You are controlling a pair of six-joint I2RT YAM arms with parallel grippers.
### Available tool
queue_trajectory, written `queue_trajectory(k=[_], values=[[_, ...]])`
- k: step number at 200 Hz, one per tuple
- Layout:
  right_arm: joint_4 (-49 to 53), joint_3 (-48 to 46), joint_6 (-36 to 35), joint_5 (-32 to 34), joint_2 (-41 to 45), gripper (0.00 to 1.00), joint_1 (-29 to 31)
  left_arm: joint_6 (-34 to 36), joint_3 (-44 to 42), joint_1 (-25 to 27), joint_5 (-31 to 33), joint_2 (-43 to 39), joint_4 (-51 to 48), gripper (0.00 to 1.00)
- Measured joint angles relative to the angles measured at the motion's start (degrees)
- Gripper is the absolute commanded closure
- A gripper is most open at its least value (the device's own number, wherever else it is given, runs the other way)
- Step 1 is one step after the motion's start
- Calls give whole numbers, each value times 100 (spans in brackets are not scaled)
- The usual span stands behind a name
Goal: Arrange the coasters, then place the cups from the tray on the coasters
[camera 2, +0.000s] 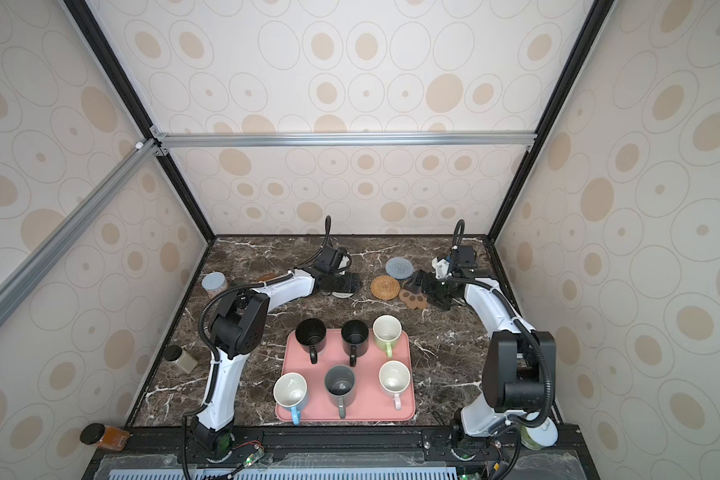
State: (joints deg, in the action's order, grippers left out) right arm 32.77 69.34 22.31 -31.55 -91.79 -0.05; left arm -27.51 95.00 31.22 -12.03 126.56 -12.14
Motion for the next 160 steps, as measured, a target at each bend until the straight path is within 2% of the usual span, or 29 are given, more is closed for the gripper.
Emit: queue_trajectory(k=[30, 79, 160], values=[[-199, 417, 76, -72, -466, 0, 125, -20, -332, -39, 72, -601, 120, 16], [-498, 1051, 131, -195, -1438, 0, 507, -168, -1593, -146, 258, -1812, 562, 15], [-564, 2216, 157, -487, -2924, 0, 800, -485, -3073, -354, 514, -2881, 964, 14]])
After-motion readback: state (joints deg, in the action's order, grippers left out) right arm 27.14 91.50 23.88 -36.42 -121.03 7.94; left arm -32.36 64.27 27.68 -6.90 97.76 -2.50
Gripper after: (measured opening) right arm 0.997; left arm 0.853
